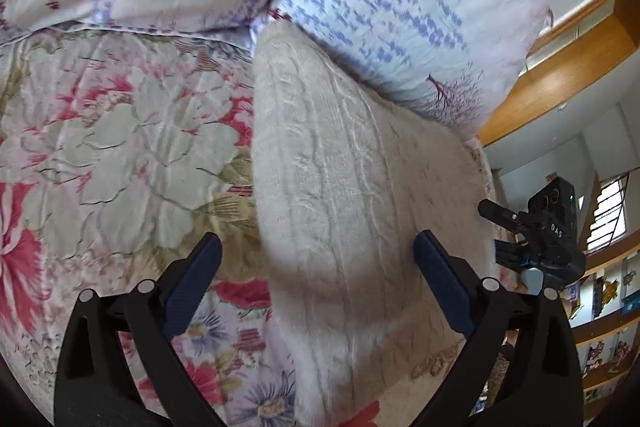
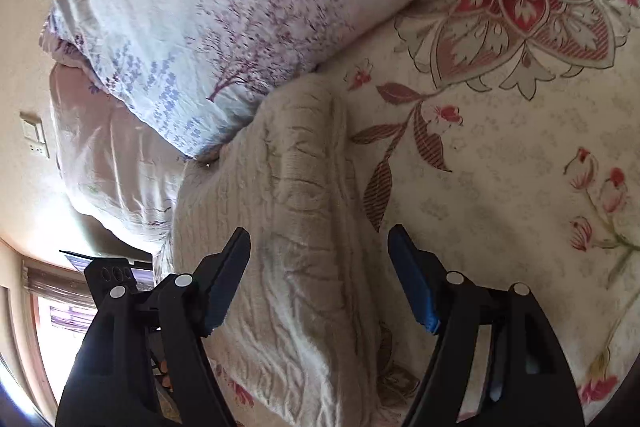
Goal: Fold small clothes
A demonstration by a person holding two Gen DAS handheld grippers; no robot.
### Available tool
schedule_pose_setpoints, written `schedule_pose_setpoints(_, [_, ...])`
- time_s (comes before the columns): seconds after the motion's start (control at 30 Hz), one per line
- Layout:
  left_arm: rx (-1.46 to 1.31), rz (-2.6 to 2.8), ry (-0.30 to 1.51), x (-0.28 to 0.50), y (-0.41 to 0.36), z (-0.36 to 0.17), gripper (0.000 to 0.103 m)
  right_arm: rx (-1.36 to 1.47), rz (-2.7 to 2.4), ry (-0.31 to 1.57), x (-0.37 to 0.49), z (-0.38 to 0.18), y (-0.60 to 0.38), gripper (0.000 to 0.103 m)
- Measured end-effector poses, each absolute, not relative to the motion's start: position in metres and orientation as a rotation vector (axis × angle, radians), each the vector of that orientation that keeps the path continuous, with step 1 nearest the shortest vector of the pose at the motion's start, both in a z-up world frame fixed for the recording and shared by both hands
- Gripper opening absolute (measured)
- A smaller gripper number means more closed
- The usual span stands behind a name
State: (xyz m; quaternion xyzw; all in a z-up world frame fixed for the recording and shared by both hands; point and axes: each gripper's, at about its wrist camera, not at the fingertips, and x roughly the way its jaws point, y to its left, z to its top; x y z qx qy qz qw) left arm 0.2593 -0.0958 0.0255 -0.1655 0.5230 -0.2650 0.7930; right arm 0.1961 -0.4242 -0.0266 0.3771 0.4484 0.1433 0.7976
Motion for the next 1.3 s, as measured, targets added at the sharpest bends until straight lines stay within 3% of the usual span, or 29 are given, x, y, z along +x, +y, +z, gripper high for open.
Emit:
schedule_pose_setpoints(0.23, [-0.251, -0.567, 1.113, 0.265, -0.126, 0.027, 0.099, 0.81, 0.395, 0.961, 0.202, -0.03, -0.417, 0.071])
schedule_pose_setpoints(0.73, [-0.217, -0.577, 1.102, 0.27, -0.14, 0.018, 0.099, 0.799, 0.465, 0.952, 0.205, -0.036, -0.403, 0.045])
schedule_pose_setpoints(0.8, [-0.227, -0.581, 1.096, 0.267, -0.139, 0.019, 0.094, 0.804, 0.472, 0.942, 0.202, -0.037, -0.407, 0.039])
schedule_pose_setpoints(0.9, [-0.252, -0.571, 1.06, 0.26, -0.129, 0.025, 0.072, 0.825, 0.48, 0.909, 0.197, -0.036, -0.407, 0.032])
schedule_pose_setpoints(0.97, [-0.302, -0.577, 1.041, 0.259, -0.118, 0.029, 0.048, 0.83, 0.471, 0.888, 0.194, -0.032, -0.405, 0.031])
schedule_pose_setpoints(1.03, [-0.37, -0.607, 1.038, 0.258, -0.103, 0.033, 0.039, 0.836, 0.474, 0.859, 0.192, -0.027, -0.401, 0.03])
schedule_pose_setpoints(1.3, [-0.366, -0.607, 0.975, 0.232, -0.042, 0.062, 0.037, 0.759, 0.567, 0.777, 0.185, 0.0, -0.346, 0.028])
